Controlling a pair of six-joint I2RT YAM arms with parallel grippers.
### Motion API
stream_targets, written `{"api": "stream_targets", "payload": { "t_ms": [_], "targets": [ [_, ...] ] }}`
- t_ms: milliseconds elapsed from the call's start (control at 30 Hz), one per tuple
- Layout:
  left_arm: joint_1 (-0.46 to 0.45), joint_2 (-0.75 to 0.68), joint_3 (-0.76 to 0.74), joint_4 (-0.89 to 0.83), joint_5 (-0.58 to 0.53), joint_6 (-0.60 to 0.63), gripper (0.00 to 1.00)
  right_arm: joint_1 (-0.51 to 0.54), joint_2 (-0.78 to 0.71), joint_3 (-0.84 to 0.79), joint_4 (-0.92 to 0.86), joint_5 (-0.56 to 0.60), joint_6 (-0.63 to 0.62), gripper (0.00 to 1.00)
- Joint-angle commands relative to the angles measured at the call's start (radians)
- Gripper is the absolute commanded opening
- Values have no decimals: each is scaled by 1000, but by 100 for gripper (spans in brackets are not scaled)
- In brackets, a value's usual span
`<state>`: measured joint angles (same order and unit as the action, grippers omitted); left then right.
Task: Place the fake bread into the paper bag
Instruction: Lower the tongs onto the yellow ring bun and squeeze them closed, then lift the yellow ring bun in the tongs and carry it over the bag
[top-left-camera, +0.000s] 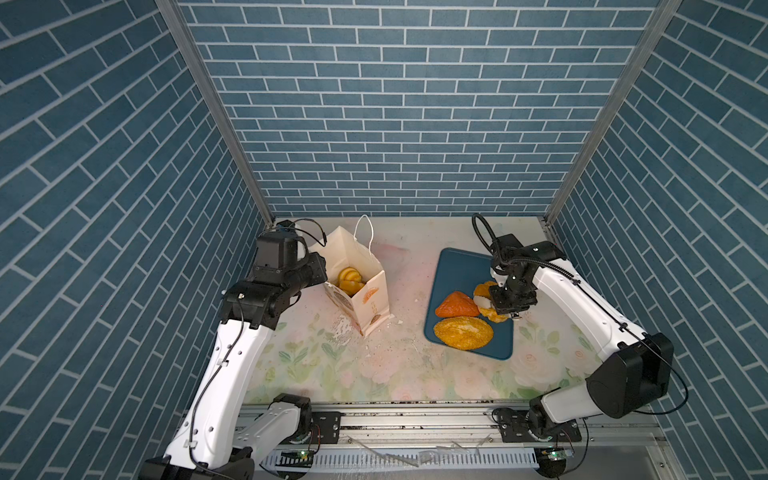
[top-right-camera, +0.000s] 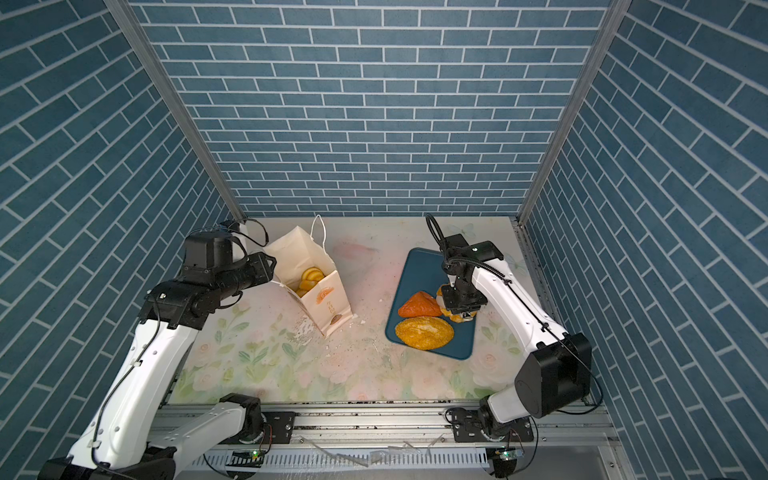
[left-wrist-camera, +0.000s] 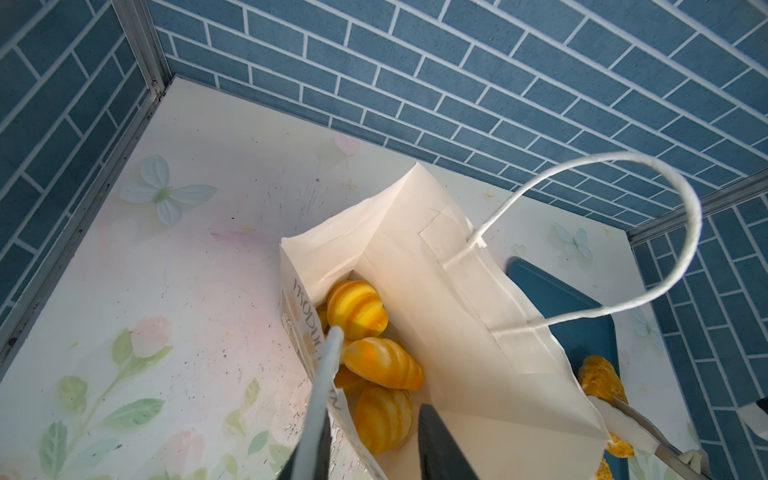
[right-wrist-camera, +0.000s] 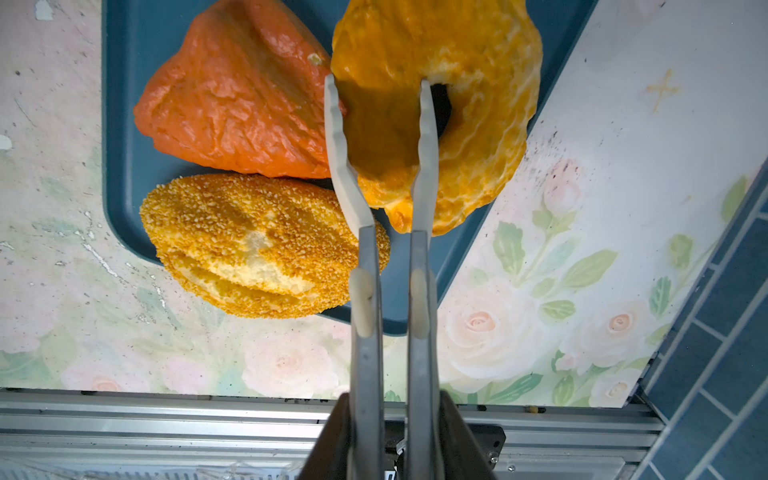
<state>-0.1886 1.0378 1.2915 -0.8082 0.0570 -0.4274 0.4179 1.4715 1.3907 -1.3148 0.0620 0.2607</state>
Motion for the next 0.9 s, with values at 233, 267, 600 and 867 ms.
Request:
{"api": "stream_targets", "payload": {
  "t_ms": [233,267,600,867],
  "targets": [
    [-5,-24,-6,17,-3,-1,37,-2,-71,122,-21,36,-36,17],
    [-6,-26,-7,18,-4,-2,37,-2,-75,130,-25,33,-38,17],
    [-6,-32,-2,16,-3,-6,37,-2,-114,223,-11,-39,-62,16],
    [-5,-42,3,11,-8,-5,40,-1,-142,334,32,-103,-95,16]
  ]
}}
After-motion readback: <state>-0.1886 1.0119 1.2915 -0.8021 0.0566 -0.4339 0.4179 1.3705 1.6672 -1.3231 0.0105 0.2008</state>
